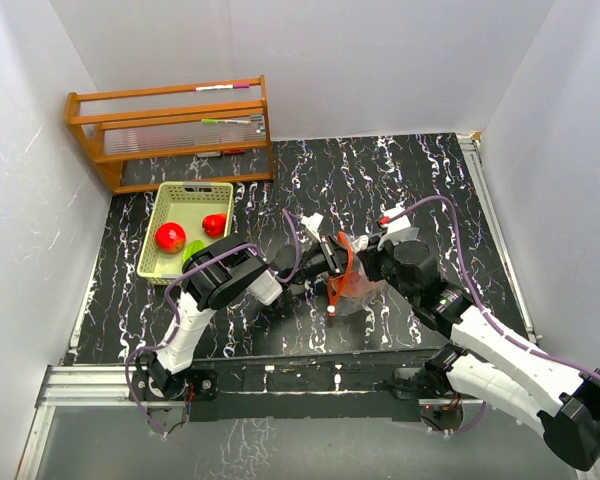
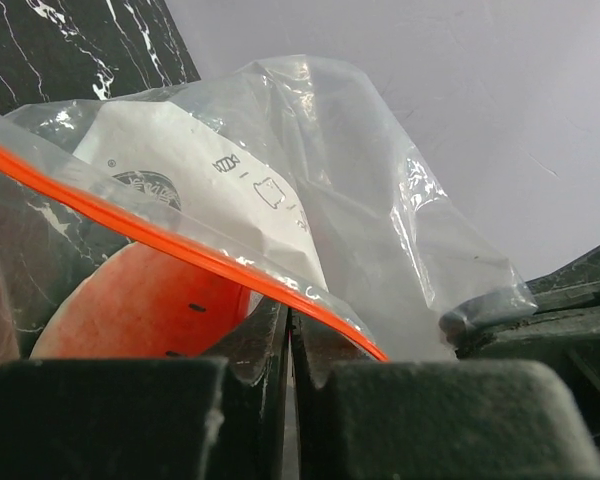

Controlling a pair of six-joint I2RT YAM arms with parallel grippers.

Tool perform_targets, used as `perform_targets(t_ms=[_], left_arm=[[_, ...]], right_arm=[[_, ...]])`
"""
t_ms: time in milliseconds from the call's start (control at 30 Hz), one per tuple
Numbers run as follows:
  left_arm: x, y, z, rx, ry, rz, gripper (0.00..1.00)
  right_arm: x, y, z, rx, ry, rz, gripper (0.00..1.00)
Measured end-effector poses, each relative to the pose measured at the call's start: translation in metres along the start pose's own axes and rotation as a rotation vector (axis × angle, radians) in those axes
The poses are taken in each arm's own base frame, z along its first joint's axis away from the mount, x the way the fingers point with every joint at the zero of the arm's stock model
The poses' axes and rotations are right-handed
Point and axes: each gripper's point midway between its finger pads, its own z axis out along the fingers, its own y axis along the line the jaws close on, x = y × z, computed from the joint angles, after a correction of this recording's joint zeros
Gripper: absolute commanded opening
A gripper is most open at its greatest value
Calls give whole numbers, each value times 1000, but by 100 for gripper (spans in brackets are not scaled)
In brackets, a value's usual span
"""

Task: Open the zip-top bag and remove the fake food

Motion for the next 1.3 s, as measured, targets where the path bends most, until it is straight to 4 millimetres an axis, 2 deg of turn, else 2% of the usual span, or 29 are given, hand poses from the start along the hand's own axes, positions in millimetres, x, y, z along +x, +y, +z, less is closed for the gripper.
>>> perform_targets(t_ms=[33,67,133,200,267,400,500,667,767,1067,1200,1300], left_arm=[[1,0,0,1,3,1,0],[1,0,0,2,7,5,9],[3,0,-1,4,17,23,37],[6,5,-4,-10,29,46,56],[12,11,-10,-41,53,66,60],[20,17,-26,-98,103,144,57],[21,12,-31,-118,132,213,53],[15,0,-34,-143,165,348,50],[20,0,-38,-173,206,429,50],[50,33,-57,-318,345,574,50],[53,41,-63,-372,369,620,41],[51,41,-63,-384,367,642,29]], right_arm=[[-1,0,0,3,-2,3,8],[-1,-1,0,4,-5,5,8],[-2,-2,0,14,-10,8,8],[-3,-3,0,22,-12,10,8],[-4,-4,-1,27,-18,12,8],[-12,-7,-6,41,-52,18,8],[-18,-10,-9,54,-74,23,8],[-17,-11,-8,63,-70,22,8],[-13,-12,-6,66,-57,19,8],[-10,-12,-4,69,-45,17,8],[-10,-12,-4,69,-45,16,8],[-9,-12,-3,70,-40,15,8]])
